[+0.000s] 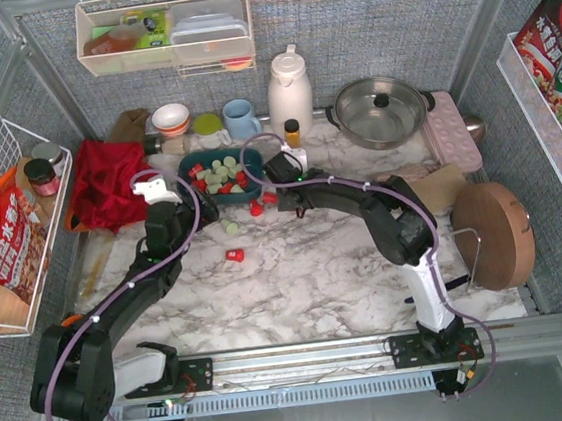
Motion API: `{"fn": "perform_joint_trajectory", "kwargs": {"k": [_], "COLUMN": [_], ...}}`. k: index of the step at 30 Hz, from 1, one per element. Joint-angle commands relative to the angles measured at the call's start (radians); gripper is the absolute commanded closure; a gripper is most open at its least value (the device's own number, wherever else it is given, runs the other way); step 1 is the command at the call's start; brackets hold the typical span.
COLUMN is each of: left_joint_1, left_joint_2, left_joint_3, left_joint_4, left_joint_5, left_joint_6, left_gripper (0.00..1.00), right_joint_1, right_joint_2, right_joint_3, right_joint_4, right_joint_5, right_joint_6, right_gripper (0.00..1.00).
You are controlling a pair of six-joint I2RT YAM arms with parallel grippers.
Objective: Mix the coffee capsules in the storage basket
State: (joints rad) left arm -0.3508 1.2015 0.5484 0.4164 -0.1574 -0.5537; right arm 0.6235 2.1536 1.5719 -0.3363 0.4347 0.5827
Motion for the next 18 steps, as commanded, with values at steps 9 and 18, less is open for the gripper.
{"fn": "perform_joint_trajectory", "kwargs": {"k": [9,18], "left_joint_1": [0.001,-0.031], "left_joint_2": [0.06,0.127], "left_joint_3": [-0.018,0.088], "left_joint_4": [0.189,0.1], "left_joint_5": [0.281,0.414], "left_joint_6": [0.085,0.052], "left_gripper": [0.01,0.01], "right_joint_1": [-0.005,-0.01], "right_joint_2": [-0.393,-0.518], "right_joint_3": [-0.444,-1.0], "right_joint_4": [0.615,1.484], "right_joint_5": [-0.472,-0.902], "right_joint_6": [-0.442,-1.024], "right_gripper": [0.63,0.63]}}
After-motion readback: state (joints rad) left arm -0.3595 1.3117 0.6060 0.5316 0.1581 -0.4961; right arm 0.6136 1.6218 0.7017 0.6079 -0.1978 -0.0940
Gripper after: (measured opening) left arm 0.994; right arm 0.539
